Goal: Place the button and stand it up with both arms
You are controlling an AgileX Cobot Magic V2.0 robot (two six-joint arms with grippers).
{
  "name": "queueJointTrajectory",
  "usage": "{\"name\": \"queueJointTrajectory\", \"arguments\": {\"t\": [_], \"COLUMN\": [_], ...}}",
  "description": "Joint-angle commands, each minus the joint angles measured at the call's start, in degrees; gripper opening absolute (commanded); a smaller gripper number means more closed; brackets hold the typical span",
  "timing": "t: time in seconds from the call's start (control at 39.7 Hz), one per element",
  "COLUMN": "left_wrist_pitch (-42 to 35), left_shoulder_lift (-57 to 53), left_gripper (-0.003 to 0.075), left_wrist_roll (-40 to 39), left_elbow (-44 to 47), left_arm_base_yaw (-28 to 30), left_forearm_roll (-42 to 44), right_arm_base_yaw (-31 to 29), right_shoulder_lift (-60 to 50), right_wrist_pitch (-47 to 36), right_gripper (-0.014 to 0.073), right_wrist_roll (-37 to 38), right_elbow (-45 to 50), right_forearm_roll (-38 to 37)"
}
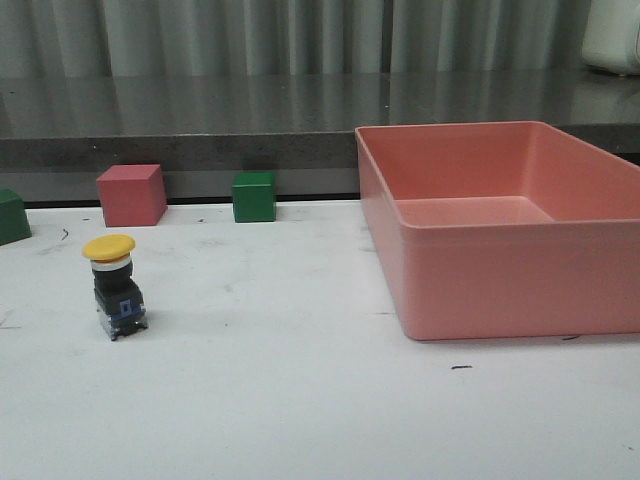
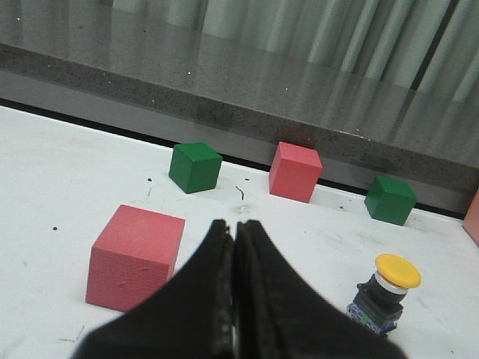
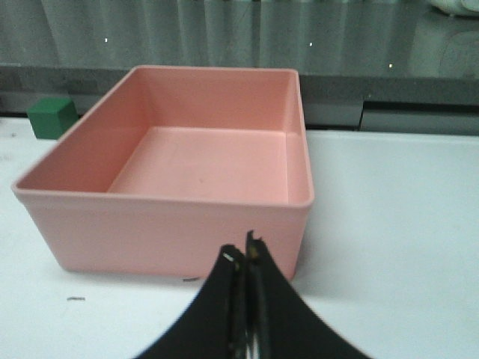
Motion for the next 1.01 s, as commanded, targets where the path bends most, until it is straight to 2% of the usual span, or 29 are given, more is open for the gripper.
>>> {"name": "queueJointTrajectory", "arguments": {"t": [0.0,0.23,0.98], "left_wrist_pitch": [-4.8,-4.8,-4.8], "left_shoulder_lift": [-1.4,-1.4,-1.3], "left_gripper": [-0.002,-0.002,-0.002], "left_wrist_roll": [0.2,0.2,0.2], "left_elbow": [0.6,0.6,0.6], "left_arm_base_yaw": [0.1,0.1,0.1], "left_forearm_roll": [-0.6,-0.6,-0.6], "right_arm_base_yaw": [-0.4,-2.1,-3.0], "right_shoulder_lift": [-1.4,-5.1,-6.6], "right_wrist_pitch": [-5.6,-0.6,-0.8], "right_gripper": [-0.007,-0.007,-0.007], "right_wrist_roll": [-1.3,-1.3,-1.3], "right_elbow": [2.2,4.5,4.4], "right_forearm_roll": [1.2,3.7,3.9]}}
